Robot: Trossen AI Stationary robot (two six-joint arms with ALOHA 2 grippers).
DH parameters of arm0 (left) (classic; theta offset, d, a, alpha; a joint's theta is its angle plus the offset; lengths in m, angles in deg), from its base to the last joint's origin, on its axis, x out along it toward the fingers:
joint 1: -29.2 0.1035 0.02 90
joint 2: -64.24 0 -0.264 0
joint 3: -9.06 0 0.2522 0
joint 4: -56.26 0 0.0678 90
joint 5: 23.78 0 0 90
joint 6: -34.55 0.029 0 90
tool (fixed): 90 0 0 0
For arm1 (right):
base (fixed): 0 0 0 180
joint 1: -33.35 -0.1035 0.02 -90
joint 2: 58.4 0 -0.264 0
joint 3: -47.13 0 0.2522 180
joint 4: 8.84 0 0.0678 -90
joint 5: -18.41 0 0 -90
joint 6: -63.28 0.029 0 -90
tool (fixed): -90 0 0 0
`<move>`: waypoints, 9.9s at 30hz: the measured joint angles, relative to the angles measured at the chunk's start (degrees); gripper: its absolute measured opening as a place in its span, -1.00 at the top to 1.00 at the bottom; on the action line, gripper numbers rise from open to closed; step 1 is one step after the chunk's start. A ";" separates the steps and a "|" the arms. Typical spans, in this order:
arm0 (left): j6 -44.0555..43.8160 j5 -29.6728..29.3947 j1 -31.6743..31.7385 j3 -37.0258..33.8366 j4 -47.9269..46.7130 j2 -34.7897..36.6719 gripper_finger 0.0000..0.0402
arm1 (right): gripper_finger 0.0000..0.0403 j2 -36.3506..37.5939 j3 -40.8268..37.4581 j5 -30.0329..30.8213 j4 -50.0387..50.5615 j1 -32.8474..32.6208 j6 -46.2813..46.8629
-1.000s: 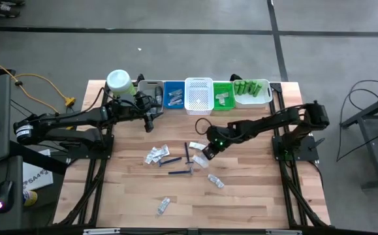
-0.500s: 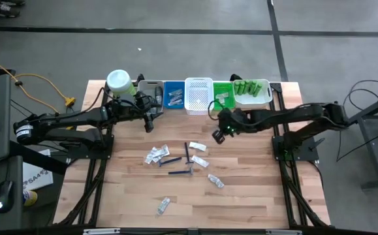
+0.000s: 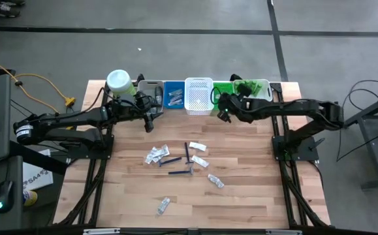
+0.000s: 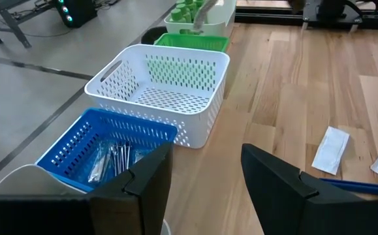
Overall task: Pick & Place Travel size toiletries
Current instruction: Put the white bandage pack into the green bin
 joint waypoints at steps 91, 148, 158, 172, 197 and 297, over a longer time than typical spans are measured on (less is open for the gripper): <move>-0.07 -0.04 0.01 0.00 0.00 0.02 0.08 | 0.09 -16.23 5.44 -40.89 -9.72 -15.29 -46.98; 0.33 -0.31 0.02 0.00 0.00 0.02 0.08 | 0.63 -27.63 15.05 -48.15 7.53 -13.67 -49.42; 0.30 -0.31 0.02 0.00 -0.04 0.02 0.08 | 0.39 -28.91 14.78 -43.49 7.56 -15.04 -50.68; 0.30 -0.28 0.02 0.00 -0.07 0.02 0.08 | 0.22 -29.17 14.65 -48.91 9.38 -15.35 -50.52; 0.28 -0.26 0.02 0.00 -0.11 0.02 0.08 | 0.82 -29.06 14.49 -42.05 10.11 -15.37 -36.92; -15.86 -1.54 -19.59 0.02 -18.48 -5.81 0.08 | 0.38 1.56 -15.98 -36.56 -23.49 -12.95 0.65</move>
